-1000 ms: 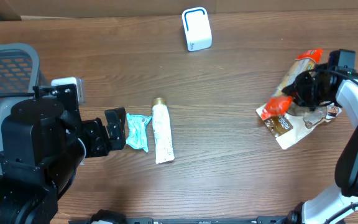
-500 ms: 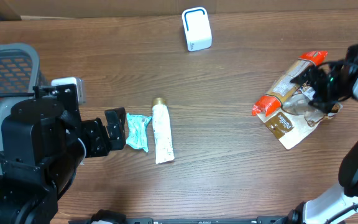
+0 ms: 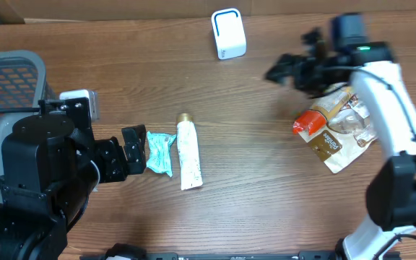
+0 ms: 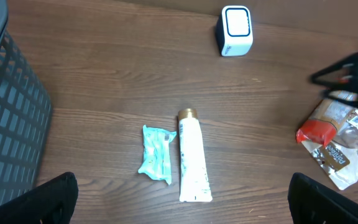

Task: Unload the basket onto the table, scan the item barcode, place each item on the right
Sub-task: 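Carry the spaghetti pack right and drop it onto the brown bag, then reach the right gripper left and grasp the white tube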

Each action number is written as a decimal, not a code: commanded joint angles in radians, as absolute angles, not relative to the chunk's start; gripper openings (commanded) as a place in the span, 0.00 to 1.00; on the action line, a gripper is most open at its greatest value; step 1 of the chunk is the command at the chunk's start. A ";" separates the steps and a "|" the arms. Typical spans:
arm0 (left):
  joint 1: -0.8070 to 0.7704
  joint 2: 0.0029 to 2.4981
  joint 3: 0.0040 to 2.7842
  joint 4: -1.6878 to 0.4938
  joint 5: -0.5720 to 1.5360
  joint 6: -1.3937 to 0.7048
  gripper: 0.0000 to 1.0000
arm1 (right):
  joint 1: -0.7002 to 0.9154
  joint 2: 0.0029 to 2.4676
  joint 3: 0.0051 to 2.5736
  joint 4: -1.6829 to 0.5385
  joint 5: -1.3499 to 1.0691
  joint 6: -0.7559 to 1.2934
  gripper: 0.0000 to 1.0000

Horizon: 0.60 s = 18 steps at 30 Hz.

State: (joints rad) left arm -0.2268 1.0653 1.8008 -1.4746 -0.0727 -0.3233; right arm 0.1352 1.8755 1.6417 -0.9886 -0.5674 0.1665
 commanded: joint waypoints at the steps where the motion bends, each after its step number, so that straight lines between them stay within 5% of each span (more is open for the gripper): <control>1: -0.222 1.067 1.813 -1.474 -0.085 -0.337 1.00 | 0.262 1.918 1.640 -0.968 -0.532 0.148 1.00; 18: -0.222 1.067 1.813 -1.474 -0.086 -0.337 1.00 | 0.629 2.120 1.640 -0.898 -0.524 0.262 0.96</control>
